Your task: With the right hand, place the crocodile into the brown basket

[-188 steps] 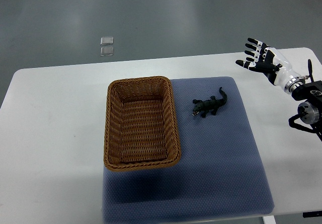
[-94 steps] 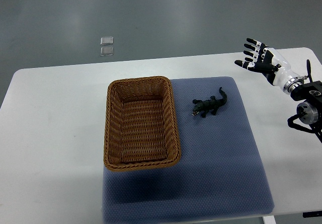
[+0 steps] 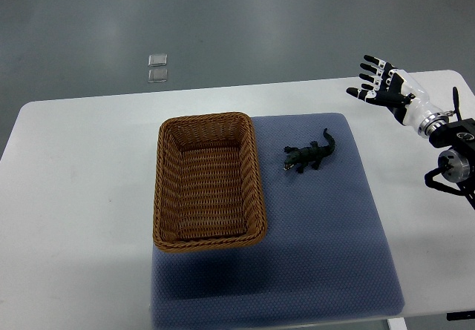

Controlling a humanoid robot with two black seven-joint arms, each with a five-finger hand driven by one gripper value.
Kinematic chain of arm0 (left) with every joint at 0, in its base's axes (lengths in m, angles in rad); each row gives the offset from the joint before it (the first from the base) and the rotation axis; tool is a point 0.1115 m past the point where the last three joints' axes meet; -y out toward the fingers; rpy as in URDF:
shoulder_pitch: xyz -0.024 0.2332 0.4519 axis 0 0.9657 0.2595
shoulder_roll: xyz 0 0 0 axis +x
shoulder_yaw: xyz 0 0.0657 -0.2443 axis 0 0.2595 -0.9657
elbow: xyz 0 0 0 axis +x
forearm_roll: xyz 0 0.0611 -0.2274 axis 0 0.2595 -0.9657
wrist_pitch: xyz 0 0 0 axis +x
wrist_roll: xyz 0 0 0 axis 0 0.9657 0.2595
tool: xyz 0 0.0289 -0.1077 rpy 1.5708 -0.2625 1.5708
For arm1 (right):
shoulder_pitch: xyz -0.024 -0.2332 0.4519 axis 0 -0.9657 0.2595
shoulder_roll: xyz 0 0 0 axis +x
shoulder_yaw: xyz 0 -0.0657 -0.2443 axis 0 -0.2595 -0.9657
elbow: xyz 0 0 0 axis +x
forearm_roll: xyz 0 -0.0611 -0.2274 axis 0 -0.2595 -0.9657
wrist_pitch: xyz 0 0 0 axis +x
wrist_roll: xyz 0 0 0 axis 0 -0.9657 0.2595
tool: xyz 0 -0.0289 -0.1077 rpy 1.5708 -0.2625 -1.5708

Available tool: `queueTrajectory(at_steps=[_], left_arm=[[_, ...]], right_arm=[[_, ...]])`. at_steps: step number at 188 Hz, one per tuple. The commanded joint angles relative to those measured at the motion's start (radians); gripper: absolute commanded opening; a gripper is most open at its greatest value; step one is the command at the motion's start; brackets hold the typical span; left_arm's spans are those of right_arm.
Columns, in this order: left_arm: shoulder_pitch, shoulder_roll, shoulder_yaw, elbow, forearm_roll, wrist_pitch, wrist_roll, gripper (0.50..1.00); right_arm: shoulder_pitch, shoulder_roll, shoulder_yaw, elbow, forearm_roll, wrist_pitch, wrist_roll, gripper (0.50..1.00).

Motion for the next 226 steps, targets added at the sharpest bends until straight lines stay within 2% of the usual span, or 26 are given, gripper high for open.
queueTrajectory(at_steps=[1, 91, 132, 155, 192, 226], left_arm=[[0.000, 0.000, 0.001, -0.001, 0.000, 0.000, 0.000, 1.000], [0.000, 0.000, -0.001, 0.000, 0.000, 0.000, 0.000, 1.000], [0.000, 0.000, -0.001, 0.000, 0.000, 0.000, 0.000, 1.000], [0.000, 0.000, -0.001, 0.000, 0.000, 0.000, 0.000, 1.000], [0.000, 0.000, 0.001, 0.000, 0.000, 0.000, 0.000, 1.000], [0.000, 0.000, -0.001, 0.000, 0.000, 0.000, 0.000, 1.000]], right_arm=[[0.000, -0.002, 0.000, 0.001, 0.000, 0.000, 0.001, 0.928], [0.000, -0.009, -0.003, 0.002, -0.009, 0.006, 0.001, 0.928], [0.048, -0.038, -0.020, 0.010, -0.014, 0.011, 0.001, 0.928], [0.060, -0.055, -0.022, 0.025, -0.083, 0.052, 0.001, 0.928], [0.061, -0.063, -0.048, 0.062, -0.178, 0.075, 0.023, 0.928], [0.107, -0.144, -0.181, 0.139, -0.256, 0.075, 0.071, 0.928]])
